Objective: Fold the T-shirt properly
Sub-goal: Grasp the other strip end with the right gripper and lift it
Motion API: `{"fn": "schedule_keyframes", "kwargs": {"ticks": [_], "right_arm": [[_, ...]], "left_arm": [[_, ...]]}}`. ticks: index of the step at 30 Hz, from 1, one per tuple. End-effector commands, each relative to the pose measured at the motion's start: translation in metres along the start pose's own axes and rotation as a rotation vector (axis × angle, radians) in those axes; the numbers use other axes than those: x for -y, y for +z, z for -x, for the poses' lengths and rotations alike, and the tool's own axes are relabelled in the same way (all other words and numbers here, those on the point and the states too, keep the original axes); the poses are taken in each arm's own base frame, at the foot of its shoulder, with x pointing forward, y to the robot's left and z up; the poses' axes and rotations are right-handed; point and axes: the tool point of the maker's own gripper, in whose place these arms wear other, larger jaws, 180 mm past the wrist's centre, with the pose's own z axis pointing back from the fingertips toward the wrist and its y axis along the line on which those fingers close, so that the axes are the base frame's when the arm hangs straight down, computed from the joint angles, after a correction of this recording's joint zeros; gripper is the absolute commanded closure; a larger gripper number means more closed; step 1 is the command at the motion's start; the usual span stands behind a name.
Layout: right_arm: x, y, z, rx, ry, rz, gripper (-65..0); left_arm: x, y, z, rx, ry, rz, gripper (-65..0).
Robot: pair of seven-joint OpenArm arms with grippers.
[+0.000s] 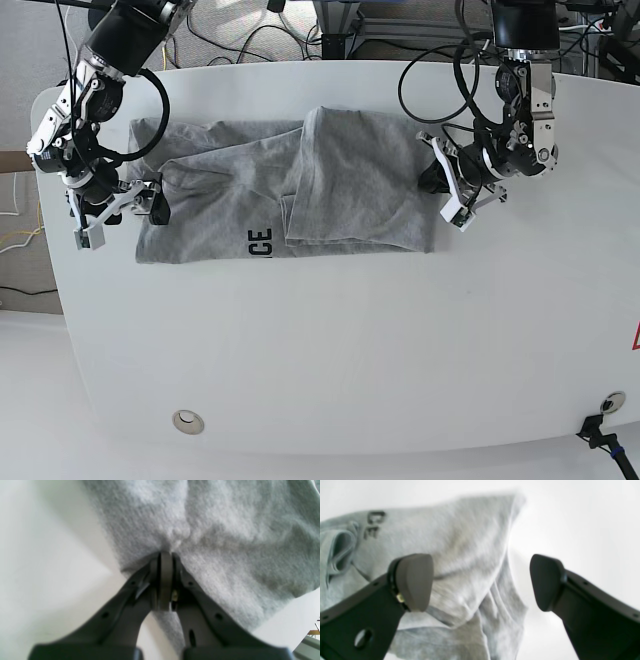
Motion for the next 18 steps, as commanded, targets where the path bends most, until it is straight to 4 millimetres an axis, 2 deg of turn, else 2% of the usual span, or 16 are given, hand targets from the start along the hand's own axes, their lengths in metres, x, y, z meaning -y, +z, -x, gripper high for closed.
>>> {"fn": "schedule_keyframes", "kwargs": {"ticks": [1,5,9,12,18], "right_arm": [[0.013,-0.002,0.001,0.026,-0.078,-0.03,-58.1],[0.027,-0.01,0.028,-0.015,-0.209,-0.097,-58.0],[0.029,-0.01,0.04,-0.039,-0.228,-0.1,-58.0],[0.019,-0.013,0.049,-0.051,-0.239,-0.117,-58.0],[-0.024,-0.027,0.062,-0.079,-0.212,-0.19,-58.0]], "left_arm": [[-0.004,0.003,0.0,-0.014,-0.016,-0.016,0.0],[-0.003,0.002,0.005,-0.023,-0.011,-0.012,0.0],[-0.002,0.002,0.006,-0.024,-0.011,-0.011,0.0],[0.0,0.003,0.01,-0.031,-0.008,-0.009,0.0],[0.0,0.003,0.01,-0.031,-0.008,-0.009,0.0]]}}
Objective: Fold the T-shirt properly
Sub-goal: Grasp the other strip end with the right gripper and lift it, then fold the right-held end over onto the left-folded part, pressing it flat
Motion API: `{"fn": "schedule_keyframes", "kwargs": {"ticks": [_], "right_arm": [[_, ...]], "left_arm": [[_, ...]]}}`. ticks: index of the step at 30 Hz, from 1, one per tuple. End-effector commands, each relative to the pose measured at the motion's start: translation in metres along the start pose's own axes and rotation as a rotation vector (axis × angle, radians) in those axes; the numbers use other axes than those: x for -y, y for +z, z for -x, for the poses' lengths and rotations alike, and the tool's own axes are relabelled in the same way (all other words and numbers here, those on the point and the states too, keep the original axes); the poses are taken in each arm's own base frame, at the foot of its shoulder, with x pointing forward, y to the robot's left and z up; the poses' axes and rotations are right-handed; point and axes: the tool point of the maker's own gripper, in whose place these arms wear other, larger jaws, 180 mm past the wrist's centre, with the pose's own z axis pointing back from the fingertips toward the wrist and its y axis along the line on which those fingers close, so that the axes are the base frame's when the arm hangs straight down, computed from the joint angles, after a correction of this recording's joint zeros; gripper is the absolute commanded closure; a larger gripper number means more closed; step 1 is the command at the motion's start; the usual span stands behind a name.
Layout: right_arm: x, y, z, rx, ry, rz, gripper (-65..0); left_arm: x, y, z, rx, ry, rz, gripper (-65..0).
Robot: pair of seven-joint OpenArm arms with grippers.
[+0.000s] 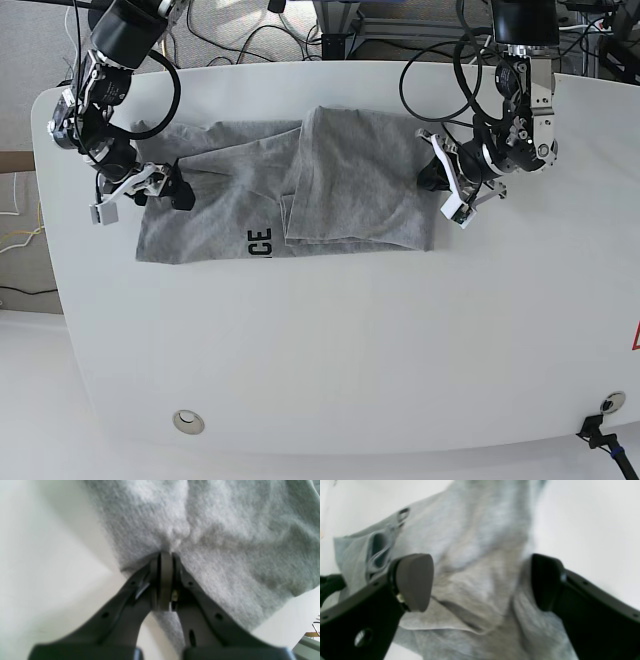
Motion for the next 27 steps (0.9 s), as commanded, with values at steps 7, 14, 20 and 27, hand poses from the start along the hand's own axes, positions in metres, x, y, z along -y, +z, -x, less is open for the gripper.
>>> {"fn": "schedule_keyframes", "kwargs": {"ticks": [7,14,20,27], "right_arm": [[-0.009,-0.007,0.021,-0.118,0.056,0.004,-44.8],[-0.008,-0.007,0.013,-0.086,0.067,0.006,0.0],[-0.045,0.016,-0.025,0.008,0.245,0.031,0.0],[-0.117,0.032,-0.037,0.056,0.382,-0.007,0.0]], "left_arm": [[-0.004,0.003,0.006,-0.042,-0.018,-0.016,0.0],[-0.001,0.002,0.011,-0.05,-0.012,-0.012,0.0],[-0.002,0.002,0.012,-0.054,-0.012,-0.013,0.0],[-0.002,0.002,0.014,-0.058,-0.012,-0.014,0.0]]}}
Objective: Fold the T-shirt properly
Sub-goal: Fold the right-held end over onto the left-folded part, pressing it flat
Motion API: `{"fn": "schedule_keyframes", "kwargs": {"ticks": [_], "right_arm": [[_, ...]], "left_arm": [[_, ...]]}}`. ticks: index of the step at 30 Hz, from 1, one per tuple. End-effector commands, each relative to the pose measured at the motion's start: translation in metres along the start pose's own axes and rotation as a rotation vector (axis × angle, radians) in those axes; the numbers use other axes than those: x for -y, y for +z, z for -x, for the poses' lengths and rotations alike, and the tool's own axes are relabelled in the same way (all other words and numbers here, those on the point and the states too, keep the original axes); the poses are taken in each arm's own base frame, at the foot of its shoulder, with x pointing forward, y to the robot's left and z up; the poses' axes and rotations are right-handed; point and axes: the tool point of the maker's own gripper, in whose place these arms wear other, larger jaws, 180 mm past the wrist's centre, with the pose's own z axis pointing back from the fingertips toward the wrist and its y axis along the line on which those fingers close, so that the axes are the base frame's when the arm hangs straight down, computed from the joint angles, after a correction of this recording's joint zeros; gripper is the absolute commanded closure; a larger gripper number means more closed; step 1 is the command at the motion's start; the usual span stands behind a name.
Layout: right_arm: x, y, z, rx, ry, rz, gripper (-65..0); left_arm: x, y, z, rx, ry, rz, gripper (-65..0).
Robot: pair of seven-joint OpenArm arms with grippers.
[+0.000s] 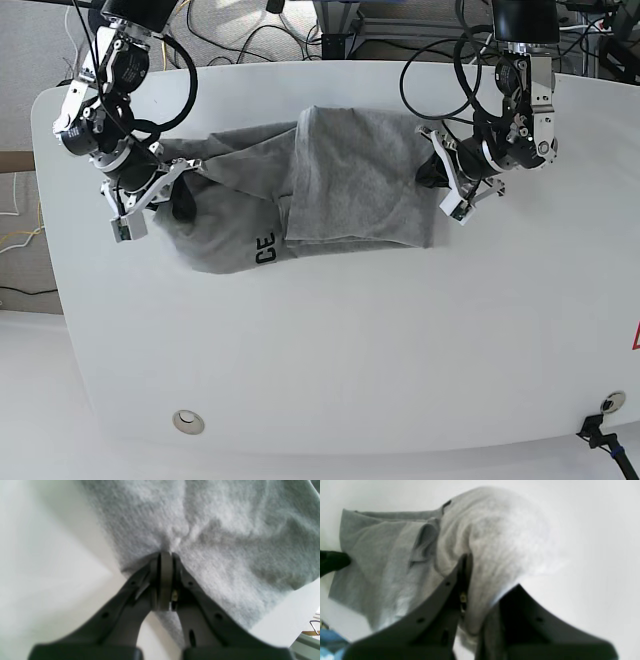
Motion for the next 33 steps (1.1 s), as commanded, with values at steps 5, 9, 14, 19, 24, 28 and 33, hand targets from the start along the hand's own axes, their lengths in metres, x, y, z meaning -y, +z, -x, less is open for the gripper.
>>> {"fn": "schedule_keyframes", "kwargs": {"ticks": [5,9,14,19,24,28,33], "right_arm": [[-0.066,-0.016,-0.009,0.024,0.019,-0.151,0.0],[-0.112,-0.029,-0.007,0.023,0.008,-0.263,0.0],[-0.176,-0.042,-0.009,0.028,-0.007,-0.404,0.0],[-0.218,-0.05,0.0,-0.02,0.087,-0.456,0.0],[-0.227,-0.054,0.005,-0.035,0.114,-0.468,0.0],[-0.232,-0.063,0.014,-0.072,0.107,-0.488,-15.3],[-0.267,-0.069,0.011,-0.091,0.201,-0.576,-29.4]], "left_arm": [[-0.005,0.002,0.009,-0.055,-0.019,-0.021,0.0],[-0.004,0.002,0.009,-0.058,-0.02,-0.021,0.0],[-0.004,0.001,0.01,-0.059,-0.02,-0.02,0.0],[-0.003,0.001,0.009,-0.055,-0.021,-0.016,0.0],[-0.004,0.001,0.008,-0.053,-0.02,-0.019,0.0],[-0.004,0.001,0.008,-0.053,-0.02,-0.019,0.0],[-0.005,0.006,-0.004,-0.025,-0.041,-0.031,0.0]]}}
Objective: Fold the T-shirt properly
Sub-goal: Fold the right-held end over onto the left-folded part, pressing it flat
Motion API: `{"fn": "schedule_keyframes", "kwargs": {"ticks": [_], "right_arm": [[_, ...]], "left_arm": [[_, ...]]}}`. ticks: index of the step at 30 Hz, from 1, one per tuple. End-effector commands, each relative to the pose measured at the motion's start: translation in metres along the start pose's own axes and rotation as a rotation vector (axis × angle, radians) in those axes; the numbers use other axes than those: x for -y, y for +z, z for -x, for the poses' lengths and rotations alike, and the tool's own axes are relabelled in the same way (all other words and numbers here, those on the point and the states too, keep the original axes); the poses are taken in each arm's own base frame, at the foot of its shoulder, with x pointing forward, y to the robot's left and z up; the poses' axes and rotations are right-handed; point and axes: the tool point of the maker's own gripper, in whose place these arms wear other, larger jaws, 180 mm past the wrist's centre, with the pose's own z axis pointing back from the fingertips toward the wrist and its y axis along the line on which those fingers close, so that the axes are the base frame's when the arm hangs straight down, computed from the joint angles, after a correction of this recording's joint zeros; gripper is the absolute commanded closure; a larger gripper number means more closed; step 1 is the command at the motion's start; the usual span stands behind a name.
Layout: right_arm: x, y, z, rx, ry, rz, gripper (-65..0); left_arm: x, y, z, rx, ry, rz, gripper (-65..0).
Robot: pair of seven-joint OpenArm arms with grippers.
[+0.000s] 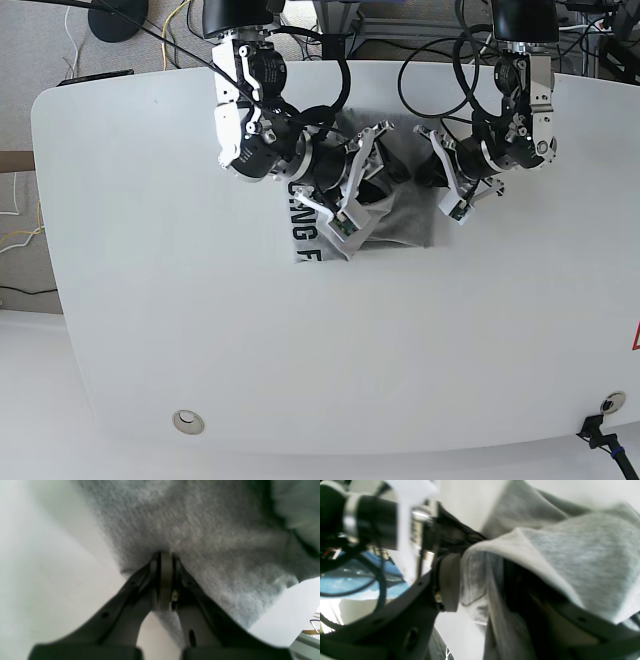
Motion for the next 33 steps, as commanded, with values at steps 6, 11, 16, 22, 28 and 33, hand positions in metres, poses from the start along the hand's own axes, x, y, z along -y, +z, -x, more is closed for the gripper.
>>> {"fn": "schedule_keyframes", "kwargs": {"ticks": [6,11,16,22,28,33], "right_arm": [[-0.039,-0.016,-0.034,0.025,0.187,-0.076,-36.6],[-0.021,-0.011,-0.05,0.039,0.237,-0.004,-36.2],[0.051,0.023,-0.054,0.033,0.232,0.172,-36.1],[0.107,0.061,-0.044,-0.003,0.226,0.317,-35.8],[0.113,0.064,-0.064,0.063,0.213,0.33,-17.0],[0.119,0.039,-0.068,0.11,0.145,0.276,0.0]], "left_arm": [[-0.027,0.055,-0.052,0.089,-0.19,-0.157,0.0],[-0.059,0.093,-0.071,0.146,-0.219,-0.281,0.0],[-0.074,0.107,-0.086,0.191,-0.205,-0.334,0.0],[-0.038,0.079,-0.091,0.227,-0.17,-0.236,0.0],[0.048,0.044,-0.096,0.262,-0.185,-0.039,0.0],[0.087,0.027,-0.084,0.237,-0.172,0.059,0.0]]}}
